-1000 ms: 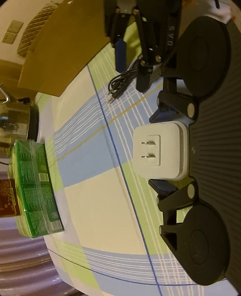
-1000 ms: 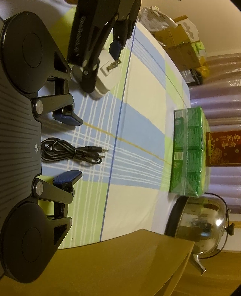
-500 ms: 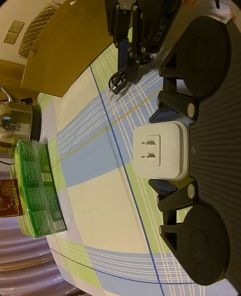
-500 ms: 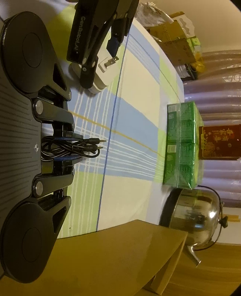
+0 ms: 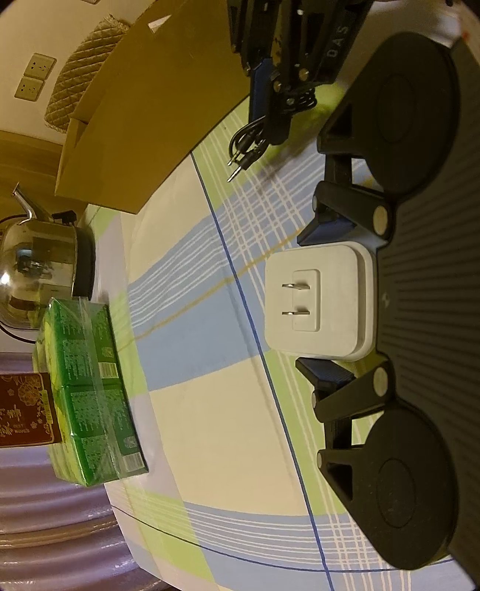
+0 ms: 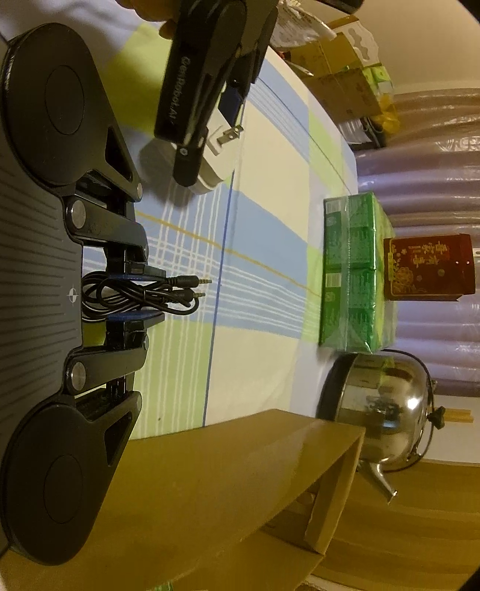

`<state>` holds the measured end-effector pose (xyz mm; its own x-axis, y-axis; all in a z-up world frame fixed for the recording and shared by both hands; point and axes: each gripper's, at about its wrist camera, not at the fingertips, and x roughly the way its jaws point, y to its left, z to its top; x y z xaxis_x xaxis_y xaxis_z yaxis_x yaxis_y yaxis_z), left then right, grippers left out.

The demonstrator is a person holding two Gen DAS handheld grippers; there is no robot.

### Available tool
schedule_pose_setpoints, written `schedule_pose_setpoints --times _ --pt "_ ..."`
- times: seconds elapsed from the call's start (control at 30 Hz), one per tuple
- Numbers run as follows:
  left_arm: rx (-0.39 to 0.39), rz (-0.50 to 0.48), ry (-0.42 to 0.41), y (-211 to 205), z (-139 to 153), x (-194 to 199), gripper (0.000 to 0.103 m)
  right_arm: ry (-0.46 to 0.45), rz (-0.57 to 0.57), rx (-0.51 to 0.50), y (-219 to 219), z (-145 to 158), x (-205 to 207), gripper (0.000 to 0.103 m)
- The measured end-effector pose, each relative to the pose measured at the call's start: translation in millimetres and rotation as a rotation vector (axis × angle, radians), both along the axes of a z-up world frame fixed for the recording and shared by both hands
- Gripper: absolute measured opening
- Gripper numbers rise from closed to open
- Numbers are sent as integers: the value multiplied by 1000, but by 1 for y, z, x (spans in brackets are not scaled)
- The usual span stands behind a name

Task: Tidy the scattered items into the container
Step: 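Carry the charger and cable over the cardboard box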

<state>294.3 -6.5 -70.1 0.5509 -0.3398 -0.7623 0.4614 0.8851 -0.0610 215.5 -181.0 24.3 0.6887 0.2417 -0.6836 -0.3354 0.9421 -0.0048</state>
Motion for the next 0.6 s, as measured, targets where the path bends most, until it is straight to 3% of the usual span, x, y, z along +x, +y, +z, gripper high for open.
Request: schedule_pose_setpoints --times 0.23,0.6 --pt "-42 14 -6 -12 11 -14 60 -28 -6 -2 -6 22 -14 13" --pt "-127 -56 -69 -65 59 -74 60 -158 -93 53 -63 96 -36 13"
